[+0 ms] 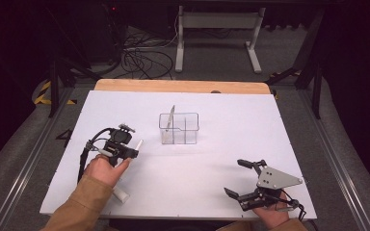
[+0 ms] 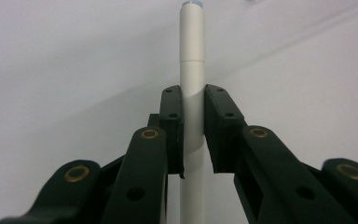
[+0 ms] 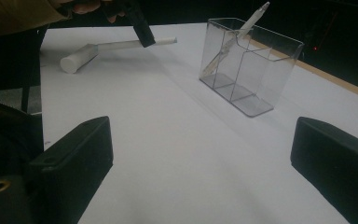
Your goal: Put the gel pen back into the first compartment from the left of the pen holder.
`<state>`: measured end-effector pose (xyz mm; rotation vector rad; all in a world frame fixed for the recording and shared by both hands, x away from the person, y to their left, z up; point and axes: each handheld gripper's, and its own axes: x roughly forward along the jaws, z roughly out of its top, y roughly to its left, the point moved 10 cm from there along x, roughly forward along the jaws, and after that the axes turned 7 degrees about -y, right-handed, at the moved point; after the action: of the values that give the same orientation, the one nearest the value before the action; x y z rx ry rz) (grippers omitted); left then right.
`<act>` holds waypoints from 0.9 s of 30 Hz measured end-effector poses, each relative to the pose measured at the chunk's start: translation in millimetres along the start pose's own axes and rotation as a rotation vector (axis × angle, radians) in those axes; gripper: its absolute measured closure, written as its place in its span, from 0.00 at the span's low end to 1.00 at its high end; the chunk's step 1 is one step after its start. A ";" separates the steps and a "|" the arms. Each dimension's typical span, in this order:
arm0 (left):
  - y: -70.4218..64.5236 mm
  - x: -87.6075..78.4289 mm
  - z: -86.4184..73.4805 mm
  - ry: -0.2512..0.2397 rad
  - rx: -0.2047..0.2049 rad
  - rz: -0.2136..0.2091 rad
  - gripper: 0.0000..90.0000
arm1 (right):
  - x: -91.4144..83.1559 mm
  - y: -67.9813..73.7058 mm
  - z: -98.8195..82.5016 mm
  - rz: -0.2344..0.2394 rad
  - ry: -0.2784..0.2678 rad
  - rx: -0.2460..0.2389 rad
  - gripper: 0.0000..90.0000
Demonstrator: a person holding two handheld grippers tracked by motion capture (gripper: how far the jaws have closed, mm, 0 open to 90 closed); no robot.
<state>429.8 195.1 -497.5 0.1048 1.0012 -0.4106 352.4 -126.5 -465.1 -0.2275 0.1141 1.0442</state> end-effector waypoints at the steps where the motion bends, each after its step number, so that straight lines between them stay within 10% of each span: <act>1: -0.4 -0.4 0.3 -0.004 0.000 0.000 0.87 | 0.0 0.0 0.0 0.000 0.000 0.000 0.07; 27: -16.1 -45.3 43.3 -0.306 0.049 -0.092 0.87 | 0.2 0.4 -0.1 0.003 0.000 -0.002 0.07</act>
<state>436.8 181.6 -434.7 0.0381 0.6964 -0.5183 352.2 -126.2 -465.3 -0.2296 0.1137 1.0471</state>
